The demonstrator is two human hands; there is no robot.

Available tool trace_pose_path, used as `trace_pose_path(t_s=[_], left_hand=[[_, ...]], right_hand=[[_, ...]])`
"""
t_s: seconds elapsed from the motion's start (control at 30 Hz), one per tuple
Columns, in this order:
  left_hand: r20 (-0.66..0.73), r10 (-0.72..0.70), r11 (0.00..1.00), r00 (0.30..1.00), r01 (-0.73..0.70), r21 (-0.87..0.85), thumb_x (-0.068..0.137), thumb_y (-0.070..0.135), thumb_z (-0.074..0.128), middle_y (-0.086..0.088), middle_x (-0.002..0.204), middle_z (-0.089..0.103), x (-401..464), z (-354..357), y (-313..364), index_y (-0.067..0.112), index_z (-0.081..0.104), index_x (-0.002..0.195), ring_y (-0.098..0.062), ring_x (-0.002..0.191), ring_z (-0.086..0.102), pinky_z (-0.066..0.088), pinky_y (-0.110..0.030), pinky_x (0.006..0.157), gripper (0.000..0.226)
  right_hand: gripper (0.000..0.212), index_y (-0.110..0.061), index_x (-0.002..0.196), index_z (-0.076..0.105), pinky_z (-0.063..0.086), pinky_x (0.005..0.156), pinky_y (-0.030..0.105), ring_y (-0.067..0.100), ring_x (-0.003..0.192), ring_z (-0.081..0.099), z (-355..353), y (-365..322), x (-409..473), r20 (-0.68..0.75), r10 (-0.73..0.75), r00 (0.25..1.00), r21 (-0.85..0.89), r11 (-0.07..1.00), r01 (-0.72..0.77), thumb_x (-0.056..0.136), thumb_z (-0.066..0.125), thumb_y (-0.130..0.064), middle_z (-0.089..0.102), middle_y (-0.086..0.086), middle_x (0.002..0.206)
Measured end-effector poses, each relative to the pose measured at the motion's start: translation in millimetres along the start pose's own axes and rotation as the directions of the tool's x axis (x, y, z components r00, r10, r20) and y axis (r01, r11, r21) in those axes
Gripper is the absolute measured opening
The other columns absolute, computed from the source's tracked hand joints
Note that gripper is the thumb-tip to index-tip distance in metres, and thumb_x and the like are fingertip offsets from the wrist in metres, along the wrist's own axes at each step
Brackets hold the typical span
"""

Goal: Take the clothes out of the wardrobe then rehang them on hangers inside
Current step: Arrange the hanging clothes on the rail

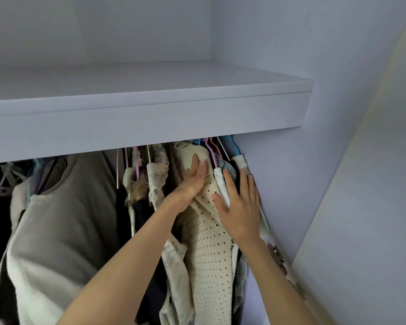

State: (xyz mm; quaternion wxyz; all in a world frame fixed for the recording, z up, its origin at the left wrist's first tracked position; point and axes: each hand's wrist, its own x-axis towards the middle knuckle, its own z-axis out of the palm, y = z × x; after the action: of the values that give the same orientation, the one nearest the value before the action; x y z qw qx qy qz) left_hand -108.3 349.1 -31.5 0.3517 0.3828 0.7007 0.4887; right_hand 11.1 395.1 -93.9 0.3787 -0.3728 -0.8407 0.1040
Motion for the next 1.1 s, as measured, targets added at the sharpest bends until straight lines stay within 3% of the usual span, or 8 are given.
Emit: trace_pose_path(t_s=[0.13, 0.23, 0.47, 0.63, 0.83, 0.9, 1.0, 1.1], left_hand=[[0.054, -0.037, 0.999, 0.998, 0.035, 0.042, 0.081, 0.076, 0.018, 0.01, 0.154, -0.018, 21, 13, -5, 0.049, -0.006, 0.142, -0.012, 0.142, -0.013, 0.008, -0.051, 0.115, 0.071], [0.095, -0.033, 0.995, 0.995, 0.024, 0.099, 0.088, 0.069, 0.01, 0.005, 0.15, -0.029, 34, 23, -7, 0.039, -0.002, 0.145, -0.014, 0.141, -0.017, 0.003, -0.046, 0.117, 0.066], [0.014, -0.015, 0.989, 1.0, 0.013, 0.147, 0.09, 0.063, 0.002, 0.003, 0.15, -0.029, 55, 48, -8, 0.035, -0.014, 0.145, -0.024, 0.142, -0.015, -0.006, -0.045, 0.116, 0.063], [0.029, 0.009, 0.988, 1.0, -0.013, 0.156, 0.092, 0.061, 0.003, -0.003, 0.15, -0.031, 48, 42, -7, 0.037, -0.018, 0.142, -0.027, 0.141, -0.018, -0.009, -0.044, 0.115, 0.06], [0.096, 0.066, 0.951, 0.993, -0.092, 0.296, 0.096, 0.055, 0.011, -0.003, 0.152, -0.027, 17, 20, -14, 0.04, -0.02, 0.141, -0.016, 0.138, -0.026, -0.005, -0.043, 0.116, 0.057], [0.099, 0.135, 0.898, 0.986, -0.164, 0.408, 0.096, 0.054, 0.014, 0.0, 0.152, -0.027, -3, 11, -18, 0.046, -0.019, 0.14, -0.018, 0.138, -0.025, -0.002, -0.047, 0.116, 0.055], [0.056, 0.319, 0.745, 0.946, -0.287, 0.603, 0.101, 0.038, 0.024, -0.001, 0.154, -0.021, -35, -5, -15, 0.039, -0.007, 0.145, -0.021, 0.14, -0.022, -0.007, -0.039, 0.115, 0.054], [-0.092, 0.574, 0.56, 0.814, -0.308, 0.769, 0.1, 0.024, 0.026, -0.008, 0.156, 0.002, -62, -29, -24, 0.024, 0.018, 0.148, -0.026, 0.143, -0.01, -0.003, -0.043, 0.114, 0.048]], right_hand=[[0.055, -0.027, 0.144, 0.03, 0.021, 0.109, 0.041, 0.033, 0.138, 0.026, 5, 4, -3, -0.086, -0.017, 0.996, -0.021, 1.0, 0.015, 0.092, 0.034, -0.045, 0.025, 0.016, 0.151], [0.052, -0.025, 0.145, 0.029, 0.022, 0.111, 0.038, 0.028, 0.14, 0.024, 8, 12, -2, -0.102, -0.034, 0.994, -0.001, 0.999, 0.034, 0.094, 0.032, -0.033, 0.025, 0.013, 0.152], [0.056, -0.013, 0.144, 0.029, 0.019, 0.112, 0.035, 0.026, 0.14, 0.023, 20, 20, -5, -0.12, -0.066, 0.991, -0.097, 0.994, 0.054, 0.088, 0.025, -0.013, 0.027, 0.015, 0.15], [0.064, -0.016, 0.146, 0.021, 0.015, 0.113, 0.036, 0.026, 0.141, 0.019, 19, 23, -8, -0.078, -0.073, 0.994, -0.141, 0.988, 0.062, 0.085, 0.036, -0.004, 0.025, 0.013, 0.152], [0.054, -0.016, 0.146, 0.021, 0.01, 0.115, 0.037, 0.023, 0.141, 0.016, 10, 16, -16, -0.02, -0.03, 0.999, -0.084, 0.996, 0.028, 0.092, 0.022, -0.021, 0.02, 0.008, 0.152], [0.057, -0.015, 0.146, 0.021, 0.008, 0.116, 0.039, 0.022, 0.143, 0.013, 5, 9, -16, 0.021, 0.009, 1.0, -0.041, 0.999, -0.008, 0.09, 0.014, -0.028, 0.015, 0.006, 0.153], [0.056, -0.007, 0.138, 0.042, 0.014, 0.113, 0.044, 0.027, 0.14, 0.022, -1, -11, -14, -0.058, -0.035, 0.998, 0.014, 0.999, 0.036, 0.089, 0.02, -0.025, 0.032, 0.014, 0.148], [0.041, -0.006, 0.13, 0.053, 0.024, 0.109, 0.031, 0.021, 0.136, 0.032, -4, -40, -20, -0.112, -0.106, 0.988, 0.161, 0.979, 0.123, 0.094, 0.037, -0.017, 0.043, 0.01, 0.143]])
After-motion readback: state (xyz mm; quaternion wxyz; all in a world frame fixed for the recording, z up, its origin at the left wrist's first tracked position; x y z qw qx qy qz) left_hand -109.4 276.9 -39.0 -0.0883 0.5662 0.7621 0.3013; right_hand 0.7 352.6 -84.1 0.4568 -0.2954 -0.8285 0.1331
